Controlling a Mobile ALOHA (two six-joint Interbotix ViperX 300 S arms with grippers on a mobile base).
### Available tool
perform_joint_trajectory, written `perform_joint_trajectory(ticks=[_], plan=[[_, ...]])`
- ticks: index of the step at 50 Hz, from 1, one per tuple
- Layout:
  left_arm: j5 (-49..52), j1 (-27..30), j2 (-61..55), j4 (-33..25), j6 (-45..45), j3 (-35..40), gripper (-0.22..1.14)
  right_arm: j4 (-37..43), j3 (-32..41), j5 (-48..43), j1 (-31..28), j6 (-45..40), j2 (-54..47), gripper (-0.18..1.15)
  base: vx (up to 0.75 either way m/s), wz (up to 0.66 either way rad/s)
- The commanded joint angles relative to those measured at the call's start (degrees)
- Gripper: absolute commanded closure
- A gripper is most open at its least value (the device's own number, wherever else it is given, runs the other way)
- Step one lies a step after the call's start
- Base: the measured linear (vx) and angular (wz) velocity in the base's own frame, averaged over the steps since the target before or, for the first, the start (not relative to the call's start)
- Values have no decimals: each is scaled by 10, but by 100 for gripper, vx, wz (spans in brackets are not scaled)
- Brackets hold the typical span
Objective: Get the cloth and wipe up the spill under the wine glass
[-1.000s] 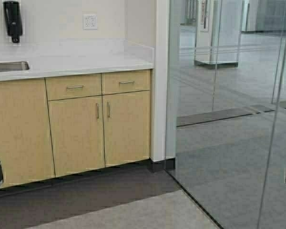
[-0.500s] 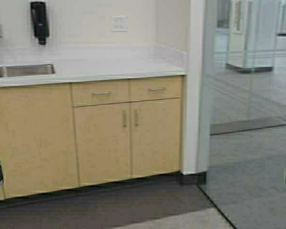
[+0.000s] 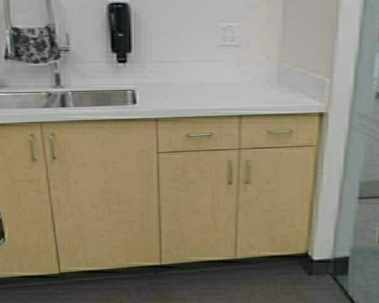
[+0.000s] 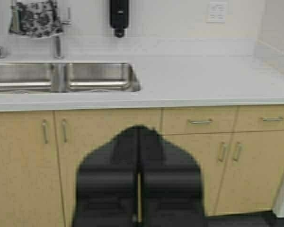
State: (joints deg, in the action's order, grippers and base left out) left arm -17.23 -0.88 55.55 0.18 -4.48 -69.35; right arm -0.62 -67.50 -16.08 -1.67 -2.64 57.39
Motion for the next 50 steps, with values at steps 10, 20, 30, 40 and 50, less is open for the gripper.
perform_joint_trajectory(ticks=[10, 20, 30, 40, 50], plan=[[-5, 1, -2, 1, -4, 2, 89, -1, 13, -3, -4, -1, -3, 92, 36, 26], [-26, 1, -10, 2, -2, 1, 89, -2, 11, -2, -3, 2, -3, 92, 35, 29], [-31, 1, -19, 2, -6, -4, 89, -3, 3, -2, -4, 3, -1, 92, 37, 33], [-32, 0, -19, 2, -8, -5, 89, -3, 4, -2, -4, 2, -1, 92, 37, 28], [-47, 1, -25, 2, -9, -3, 89, -3, 4, -4, -4, 2, -1, 92, 36, 25]])
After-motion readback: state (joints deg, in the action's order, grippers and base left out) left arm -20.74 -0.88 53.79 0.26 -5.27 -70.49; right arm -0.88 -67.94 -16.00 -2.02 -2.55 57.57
